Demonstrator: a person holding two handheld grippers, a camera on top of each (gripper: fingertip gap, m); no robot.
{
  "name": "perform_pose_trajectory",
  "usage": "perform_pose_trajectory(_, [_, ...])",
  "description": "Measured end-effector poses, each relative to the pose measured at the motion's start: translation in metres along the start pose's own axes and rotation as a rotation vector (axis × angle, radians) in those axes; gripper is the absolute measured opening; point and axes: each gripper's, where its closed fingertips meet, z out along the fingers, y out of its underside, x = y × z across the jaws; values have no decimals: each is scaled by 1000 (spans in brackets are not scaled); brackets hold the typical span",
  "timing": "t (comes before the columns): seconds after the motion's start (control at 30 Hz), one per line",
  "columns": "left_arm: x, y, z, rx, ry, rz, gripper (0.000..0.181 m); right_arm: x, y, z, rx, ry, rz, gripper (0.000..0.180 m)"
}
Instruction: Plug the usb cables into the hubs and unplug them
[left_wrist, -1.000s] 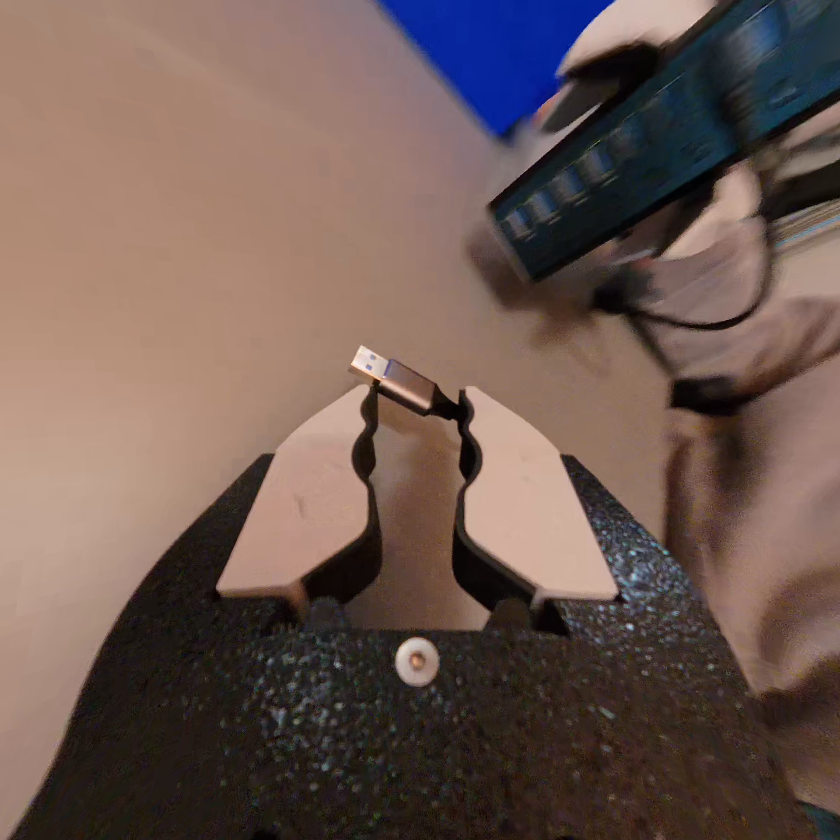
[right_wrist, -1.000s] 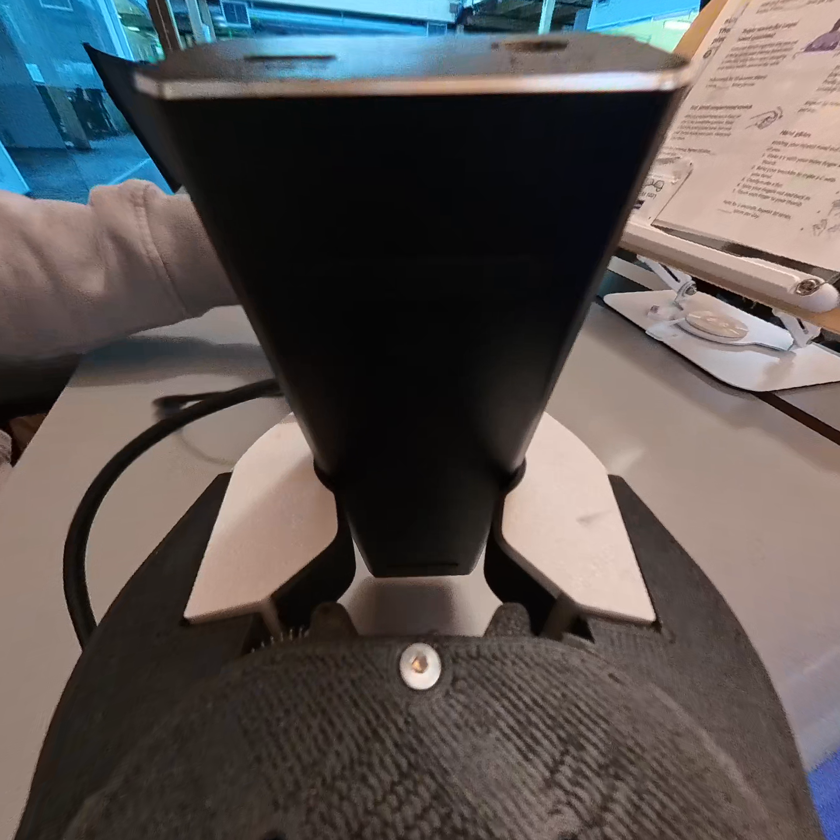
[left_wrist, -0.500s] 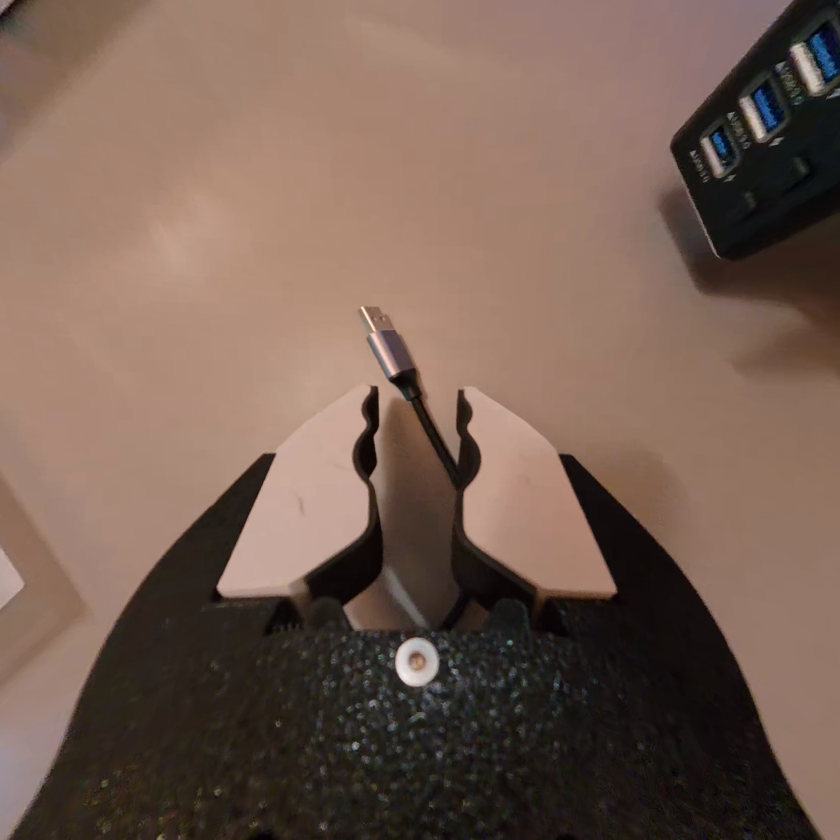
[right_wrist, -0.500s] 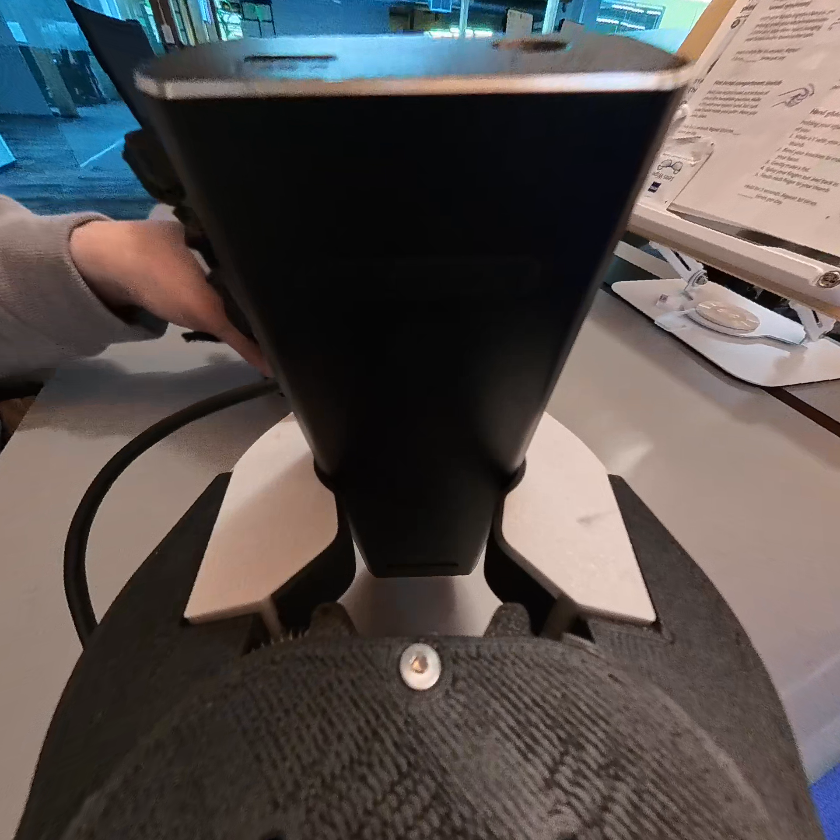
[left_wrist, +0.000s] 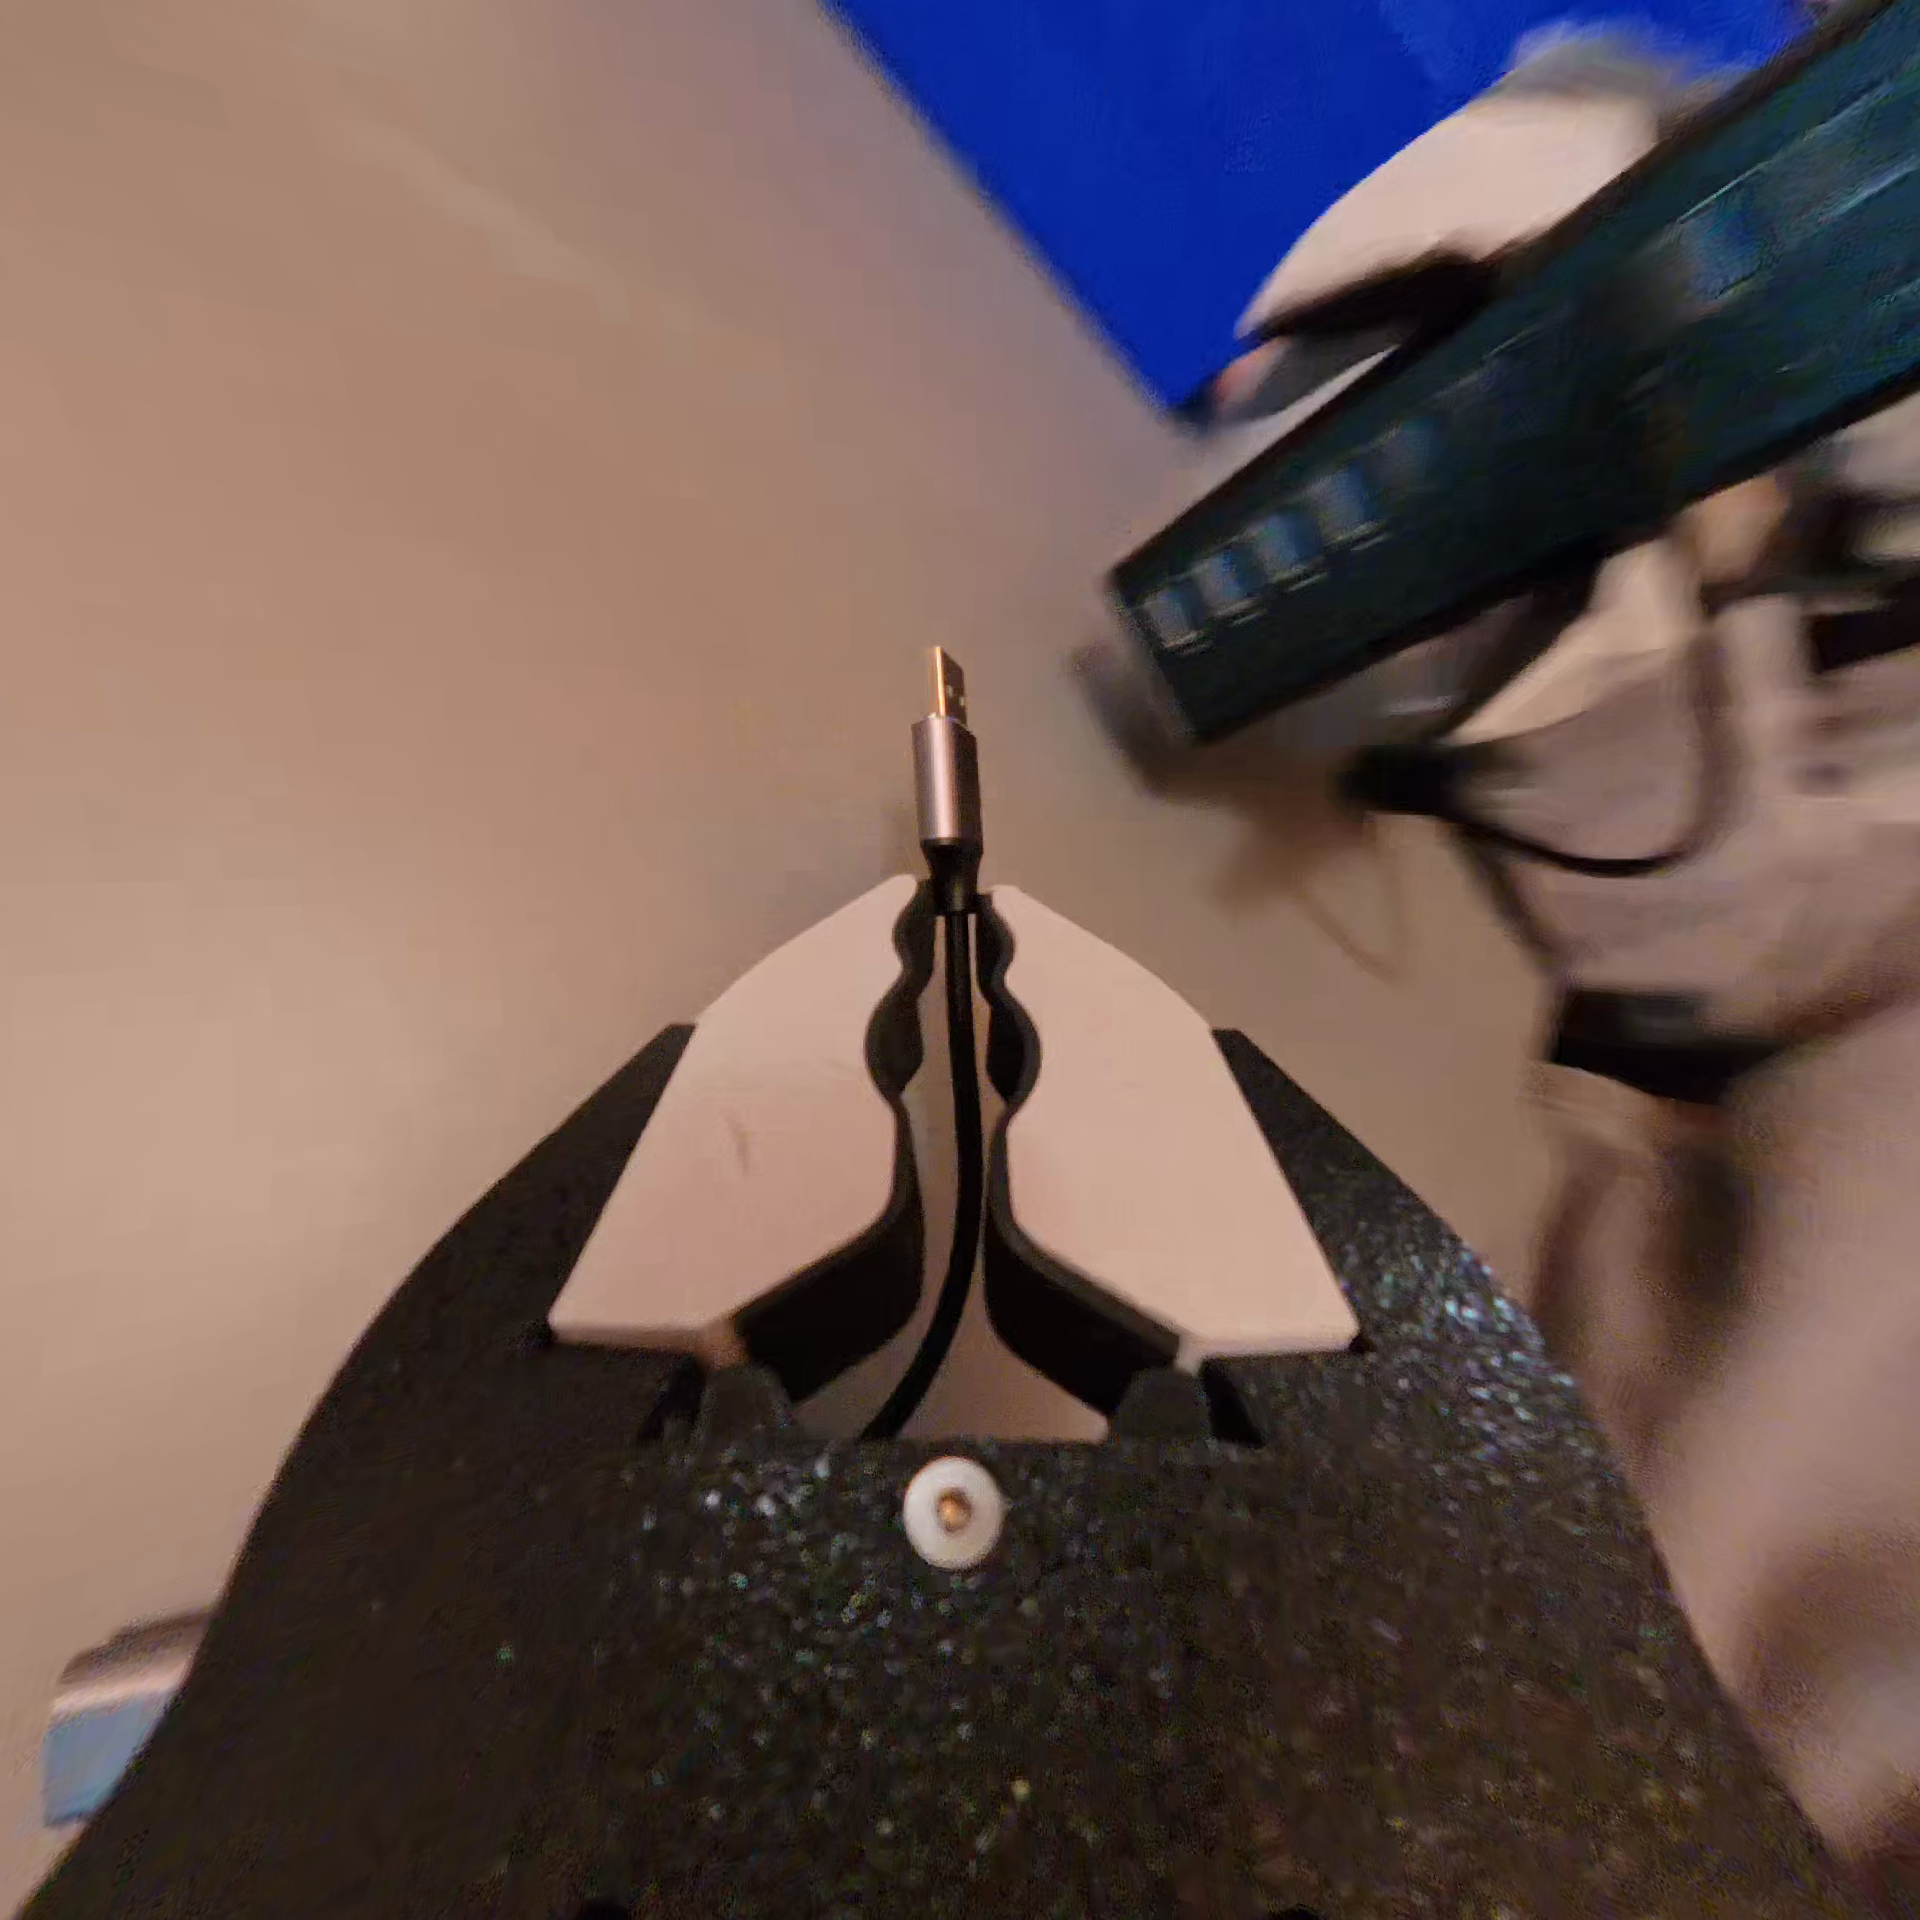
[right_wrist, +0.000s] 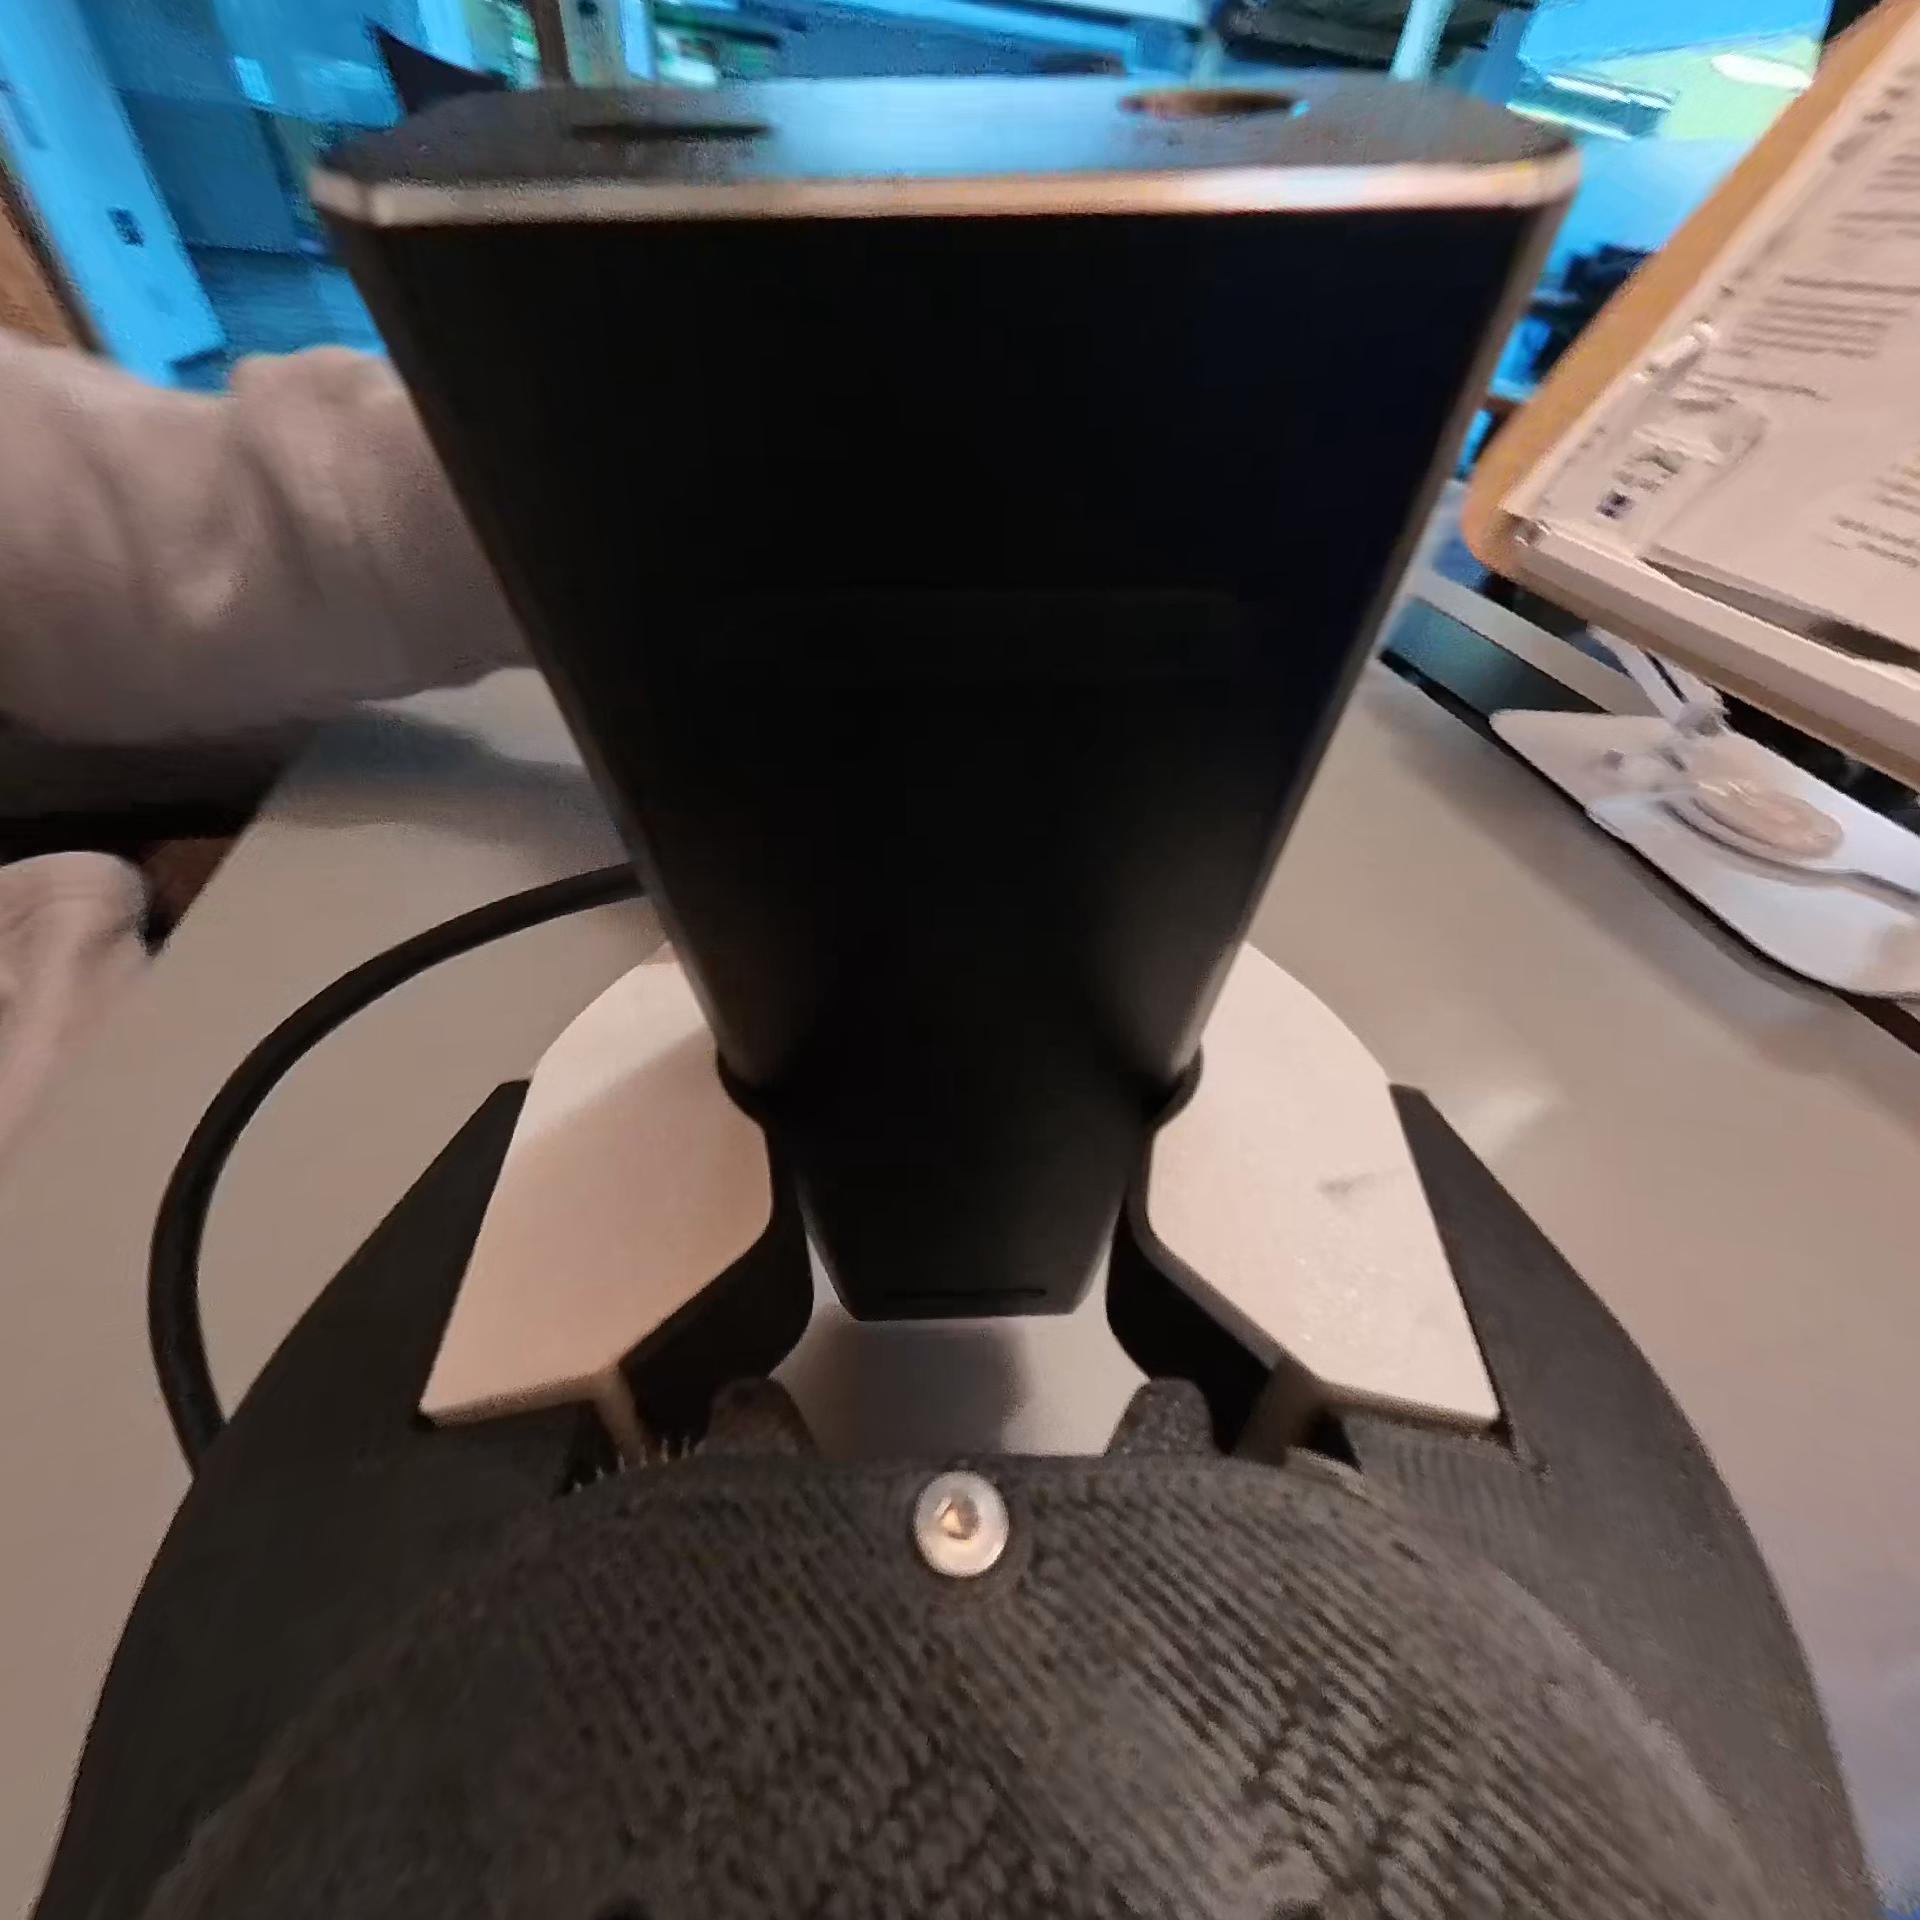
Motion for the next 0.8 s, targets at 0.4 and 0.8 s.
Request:
perform_pose_trajectory(0.4, [102,-25,-52,-386,614,-79,7,-44,-7,5,-28,-221,-91,72])
perform_pose_trajectory(0.8, [110,-20,-47,-705,521,-32,7,-52,0,9,-144,-232,-86,72])
